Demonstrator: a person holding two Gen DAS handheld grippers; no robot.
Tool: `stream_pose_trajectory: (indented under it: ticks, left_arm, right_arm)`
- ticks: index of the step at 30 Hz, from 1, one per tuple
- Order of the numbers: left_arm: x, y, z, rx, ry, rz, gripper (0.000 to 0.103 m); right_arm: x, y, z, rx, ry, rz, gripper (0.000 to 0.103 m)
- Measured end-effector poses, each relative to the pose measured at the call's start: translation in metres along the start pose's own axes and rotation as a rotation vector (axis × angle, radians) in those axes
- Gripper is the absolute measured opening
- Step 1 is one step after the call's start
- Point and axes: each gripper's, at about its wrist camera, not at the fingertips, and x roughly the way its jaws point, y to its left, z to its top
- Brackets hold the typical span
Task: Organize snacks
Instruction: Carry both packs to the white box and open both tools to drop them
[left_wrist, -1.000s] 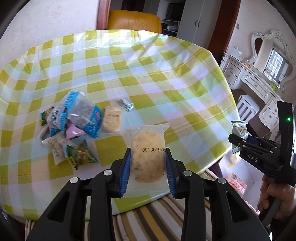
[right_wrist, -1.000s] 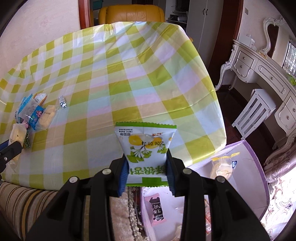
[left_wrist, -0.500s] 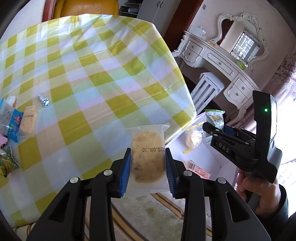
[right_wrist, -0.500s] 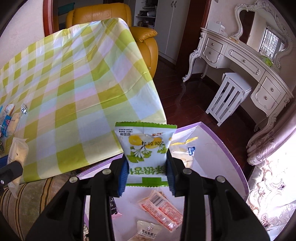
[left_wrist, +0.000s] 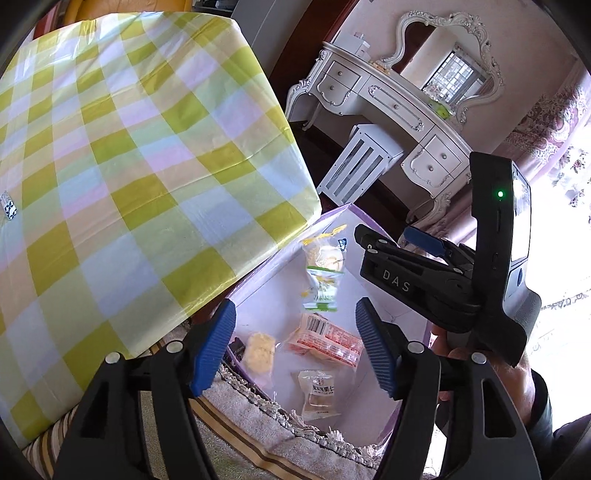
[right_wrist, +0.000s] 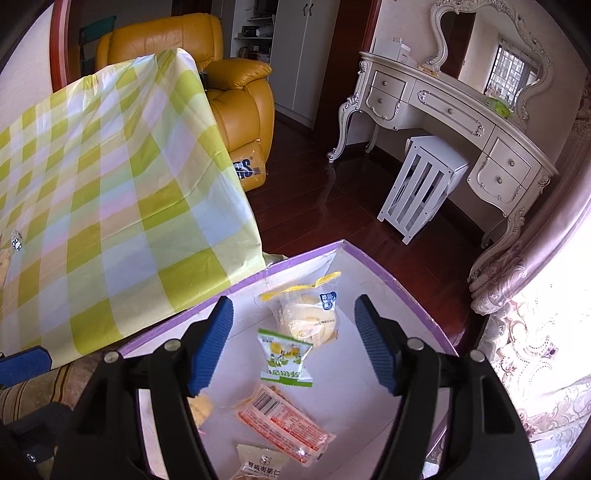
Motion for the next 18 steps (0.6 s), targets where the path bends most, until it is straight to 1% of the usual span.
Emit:
stream_pose_trajectory:
  ticks: [7, 14, 18]
  left_arm:
    - [-0.005, 0.003, 0.000, -0.013, -0.014, 0.011, 0.066]
    - [-0.014, 0.009, -0.001, -0.021, -0.040, 0.034, 0.066]
    - [-0.023, 0.016, -0.001, -0.022, -0.068, 0.078, 0.066]
  right_arm:
    - [0.000, 0.006, 0.000, -0.005, 0.003, 0.012, 0.076]
    - [-0.005, 0.016, 0.002, -0.022, 0.001, 0.028, 0.076]
    - [-0.008, 0.024, 0.003, -0.029, 0.004, 0.054, 0.076]
